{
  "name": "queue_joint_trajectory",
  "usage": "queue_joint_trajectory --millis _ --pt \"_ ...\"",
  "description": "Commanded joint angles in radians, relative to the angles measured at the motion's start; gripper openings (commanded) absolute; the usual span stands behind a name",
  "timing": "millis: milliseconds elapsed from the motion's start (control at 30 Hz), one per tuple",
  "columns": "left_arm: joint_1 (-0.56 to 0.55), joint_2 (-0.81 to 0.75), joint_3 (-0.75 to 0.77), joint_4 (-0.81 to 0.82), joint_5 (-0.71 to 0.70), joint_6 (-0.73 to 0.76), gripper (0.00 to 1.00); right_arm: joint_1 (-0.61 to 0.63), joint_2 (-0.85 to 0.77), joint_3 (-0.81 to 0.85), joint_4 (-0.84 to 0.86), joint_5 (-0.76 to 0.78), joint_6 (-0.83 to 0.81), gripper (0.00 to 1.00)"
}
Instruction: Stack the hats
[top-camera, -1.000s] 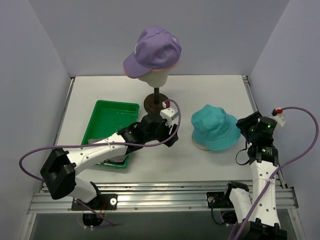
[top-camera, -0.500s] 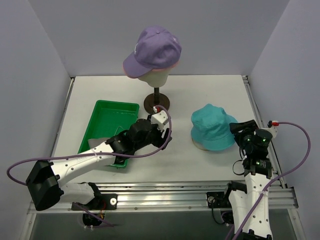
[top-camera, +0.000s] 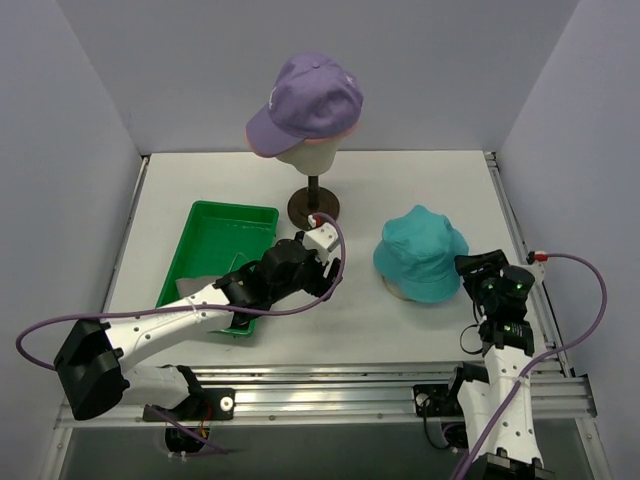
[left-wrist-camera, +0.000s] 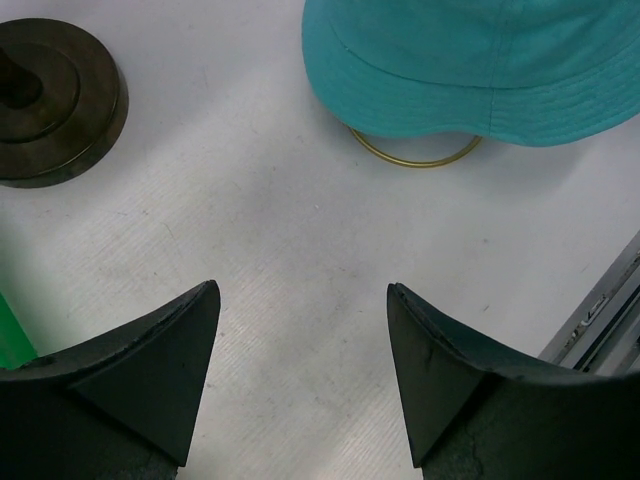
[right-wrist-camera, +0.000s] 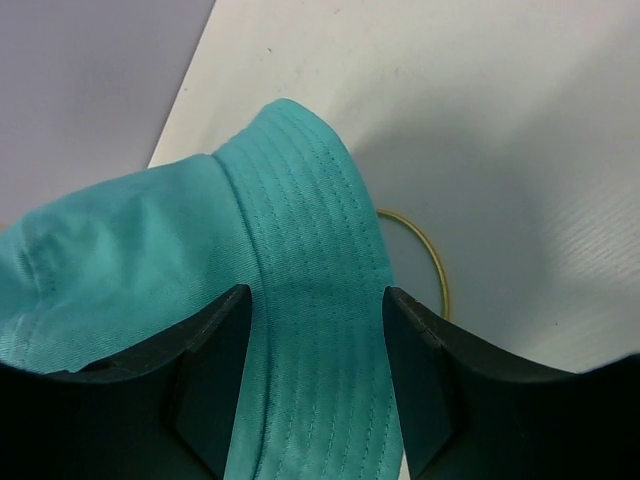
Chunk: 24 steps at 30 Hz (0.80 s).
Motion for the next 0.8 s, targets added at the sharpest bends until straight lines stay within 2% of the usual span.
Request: queue_joint_trajectory --millis 0,233,400,533,633,767 --pt "-0.005 -0.021 0.024 0.017 -0.019 0.013 0.76 -0.006 0.042 -0.055 0.082 -0.017 -0.022 0.5" --pt "-0.006 -0.034 0.059 0.075 0.022 -0.035 0.77 -0.005 0.07 -0.081 0.169 -0.02 -0.039 0.5" --pt "-0.008 -0.001 0.179 -0.021 0.059 -0.05 0.77 -0.006 0.131 -0.062 0.172 0.006 -0.067 0.49" --pt "-0.008 -0.003 0.223 0.003 0.022 -0.053 0.77 -0.006 0.155 -0.082 0.221 0.012 -0.047 0.49" --pt "-0.008 0.049 0.323 0.003 0.039 -0.067 0.77 -0.006 0.192 -0.102 0.327 -0.016 -0.036 0.49" --pt "-0.009 0.197 0.485 -0.006 0.115 -0.084 0.77 -0.006 0.215 -0.101 0.349 -0.014 -0.047 0.49"
